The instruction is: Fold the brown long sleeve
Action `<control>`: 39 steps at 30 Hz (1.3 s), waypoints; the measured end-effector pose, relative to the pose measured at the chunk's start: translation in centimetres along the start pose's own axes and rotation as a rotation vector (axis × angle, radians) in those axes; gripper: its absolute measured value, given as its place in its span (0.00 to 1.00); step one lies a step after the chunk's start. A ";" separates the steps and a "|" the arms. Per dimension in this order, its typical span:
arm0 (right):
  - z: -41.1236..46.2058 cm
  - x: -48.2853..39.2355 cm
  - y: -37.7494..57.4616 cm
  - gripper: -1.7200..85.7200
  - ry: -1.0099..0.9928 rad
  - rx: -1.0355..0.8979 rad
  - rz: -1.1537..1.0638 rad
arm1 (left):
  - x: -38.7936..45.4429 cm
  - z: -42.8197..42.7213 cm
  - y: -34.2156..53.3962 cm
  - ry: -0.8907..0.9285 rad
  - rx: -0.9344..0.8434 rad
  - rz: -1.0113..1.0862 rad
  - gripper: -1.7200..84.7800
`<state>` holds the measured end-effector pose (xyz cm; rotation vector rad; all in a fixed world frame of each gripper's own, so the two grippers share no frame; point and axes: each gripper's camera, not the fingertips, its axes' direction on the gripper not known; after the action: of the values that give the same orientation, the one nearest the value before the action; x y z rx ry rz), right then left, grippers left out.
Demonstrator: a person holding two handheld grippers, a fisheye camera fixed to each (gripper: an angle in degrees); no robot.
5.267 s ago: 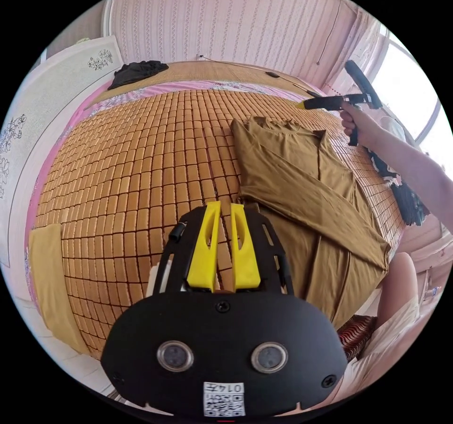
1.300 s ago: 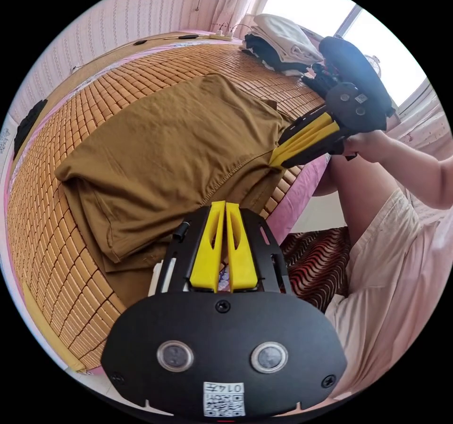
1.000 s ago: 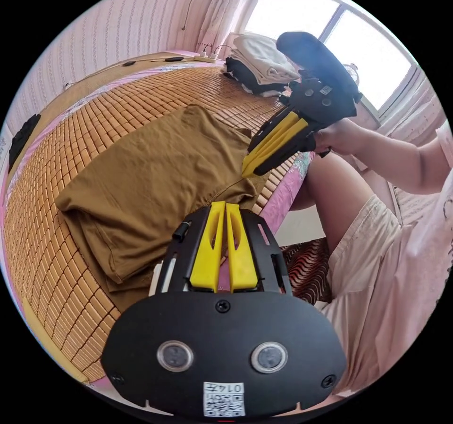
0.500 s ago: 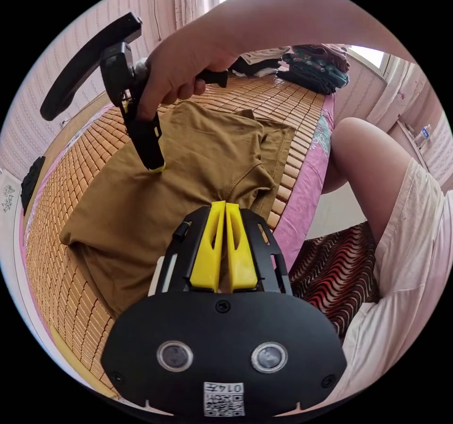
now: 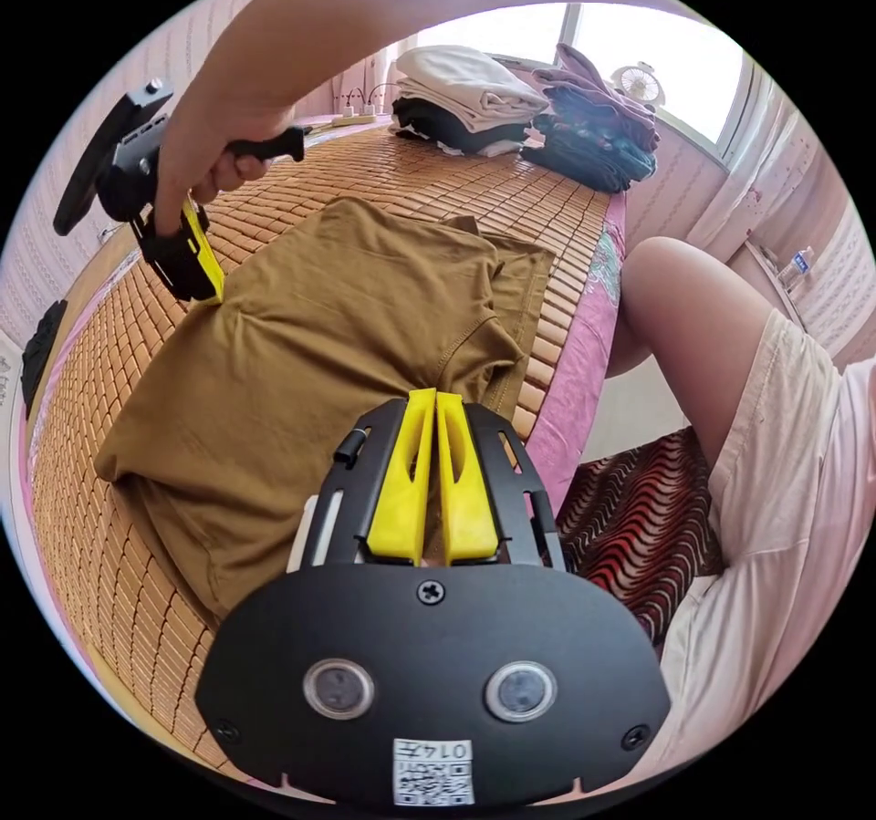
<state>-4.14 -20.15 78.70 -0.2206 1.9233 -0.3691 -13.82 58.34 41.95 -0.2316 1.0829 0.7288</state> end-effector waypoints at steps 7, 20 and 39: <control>1.2 -1.1 -1.2 0.01 0.118 -0.052 -0.067 | 1.5 0.0 0.2 -0.039 -0.006 0.041 0.01; 10.3 8.8 24.0 0.03 -0.296 0.464 0.434 | 1.3 -3.0 1.8 0.044 0.148 0.003 0.02; 35.8 6.8 53.3 0.03 -0.571 0.554 0.650 | 9.0 -1.8 -3.0 0.097 0.178 -0.015 0.20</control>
<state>27.63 21.99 41.59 0.5954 1.1799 -0.3335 -10.77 59.01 32.85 -0.1242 1.2302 0.6089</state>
